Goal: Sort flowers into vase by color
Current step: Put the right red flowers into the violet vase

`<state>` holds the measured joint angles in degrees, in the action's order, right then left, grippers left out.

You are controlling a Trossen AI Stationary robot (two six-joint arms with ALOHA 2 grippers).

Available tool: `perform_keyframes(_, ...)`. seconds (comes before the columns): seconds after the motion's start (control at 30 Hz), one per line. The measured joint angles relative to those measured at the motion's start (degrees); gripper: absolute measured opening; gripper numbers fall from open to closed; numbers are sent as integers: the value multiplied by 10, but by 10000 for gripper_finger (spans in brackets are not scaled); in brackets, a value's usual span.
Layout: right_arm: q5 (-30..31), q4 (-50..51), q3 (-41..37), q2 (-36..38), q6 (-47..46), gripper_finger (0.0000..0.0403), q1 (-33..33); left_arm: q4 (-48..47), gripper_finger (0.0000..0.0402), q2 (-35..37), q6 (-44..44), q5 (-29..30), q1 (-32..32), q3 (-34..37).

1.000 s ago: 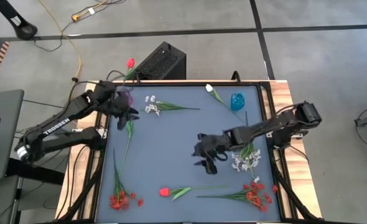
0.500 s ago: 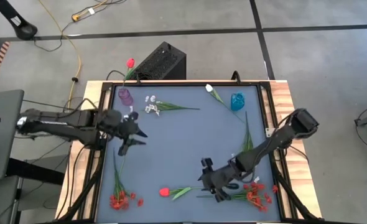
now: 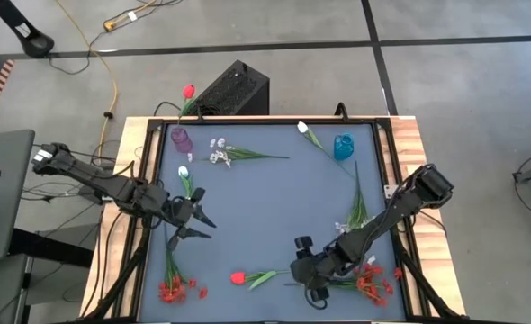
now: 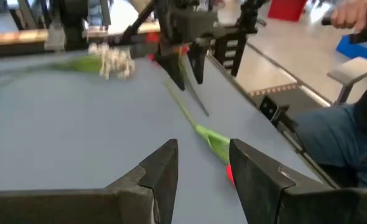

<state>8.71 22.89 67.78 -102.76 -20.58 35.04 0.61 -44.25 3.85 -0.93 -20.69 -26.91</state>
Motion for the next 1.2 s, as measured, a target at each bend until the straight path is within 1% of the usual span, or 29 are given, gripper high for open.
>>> perform_keyframes(0.1,-34,70,22,2,-75,221,10,10,132,0,-8,0,-2,9)
perform_keyframes(0.17,-65,89,24,2,-123,221,17,8,132,0,-12,0,-2,10)
perform_keyframes(0.23,-74,99,23,2,-154,221,24,5,132,0,-15,1,-2,10)
perform_keyframes(0.3,-63,98,23,2,-153,221,31,4,132,0,-32,2,-2,10)
perform_keyframes(0.47,19,92,23,2,-121,221,26,14,132,0,-65,1,-2,10)
perform_keyframes(0.53,25,91,23,-1,-120,221,19,16,132,0,-64,1,-2,10)
perform_keyframes(0.77,22,76,22,-33,-87,221,12,14,132,0,-64,1,-1,10)
perform_keyframes(0.9,6,78,22,-46,-82,221,13,16,132,0,-64,1,-1,10)
perform_keyframes(1.1,-28,68,22,-27,-130,221,14,15,132,0,-66,3,-1,10)
perform_keyframes(1.2,-73,71,22,-24,-169,221,21,17,132,0,-66,14,-1,10)
